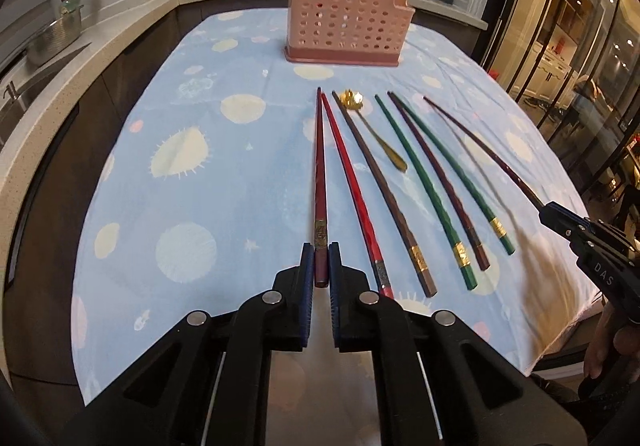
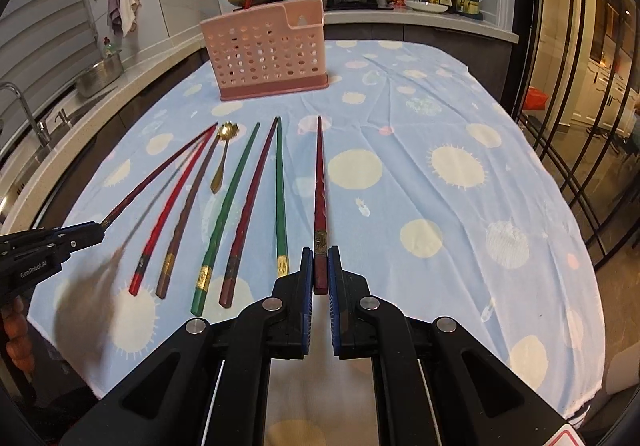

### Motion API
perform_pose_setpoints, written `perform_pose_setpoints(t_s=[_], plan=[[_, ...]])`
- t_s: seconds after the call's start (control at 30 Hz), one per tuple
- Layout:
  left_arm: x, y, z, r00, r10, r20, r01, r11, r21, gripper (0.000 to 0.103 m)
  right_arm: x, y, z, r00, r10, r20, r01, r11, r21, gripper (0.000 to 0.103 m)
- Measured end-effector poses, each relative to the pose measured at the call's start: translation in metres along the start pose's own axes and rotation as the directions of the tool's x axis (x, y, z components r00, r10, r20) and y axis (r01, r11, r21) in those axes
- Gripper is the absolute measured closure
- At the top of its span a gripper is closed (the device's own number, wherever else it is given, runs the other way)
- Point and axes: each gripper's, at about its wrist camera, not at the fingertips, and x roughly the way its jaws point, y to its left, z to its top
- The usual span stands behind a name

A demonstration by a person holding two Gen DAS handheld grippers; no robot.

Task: Organize utensils
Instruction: 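Grasp a dark-red chopstick with the right tool while the left tool grasps a red chopstick, then carry both chopsticks up to the pink holder and lower them in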

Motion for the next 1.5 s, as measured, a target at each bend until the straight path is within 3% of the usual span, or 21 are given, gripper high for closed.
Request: perform_pose_setpoints(t_s=[0.17, 0.43, 0.9, 1.23, 1.4, 1.5], plan=[[-0.038, 0.003, 0.033, 0.991, -0.005, 0.132, 0.005, 1.0, 0.007, 0.096, -0.026, -0.006, 0.032, 0.996, 0.037, 0.087, -0.038, 0.999, 0.01, 0.096], [-0.067, 0.001, 0.105, 0.954, 0.014, 0.298, -0.03, 0.998, 0.048, 0.096, -0.049, -0.007, 0.101, 0.969, 0.086, 0.231, -0.083, 0.996, -0.024, 0.096], [-0.088, -0.012, 0.202, 0.898, -0.012, 0.439, -0.042, 0.993, 0.113, 0.096, -0.045, -0.006, 0.195, 0.93, 0.14, 0.341, -0.131, 0.99, -0.05, 0.096], [-0.108, -0.019, 0.285, 0.829, -0.03, 0.559, -0.045, 0.992, 0.12, 0.096, -0.047, -0.003, 0.291, 0.871, 0.122, 0.475, -0.101, 0.992, -0.071, 0.096], [-0.103, -0.021, 0.329, 0.815, -0.019, 0.579, -0.058, 0.992, 0.116, 0.096, -0.027, -0.004, 0.336, 0.868, 0.108, 0.485, -0.098, 0.994, -0.046, 0.096], [-0.091, -0.02, 0.348, 0.822, -0.015, 0.57, -0.06, 0.992, 0.112, 0.096, -0.009, -0.004, 0.356, 0.874, 0.103, 0.474, -0.101, 0.994, -0.03, 0.096]])
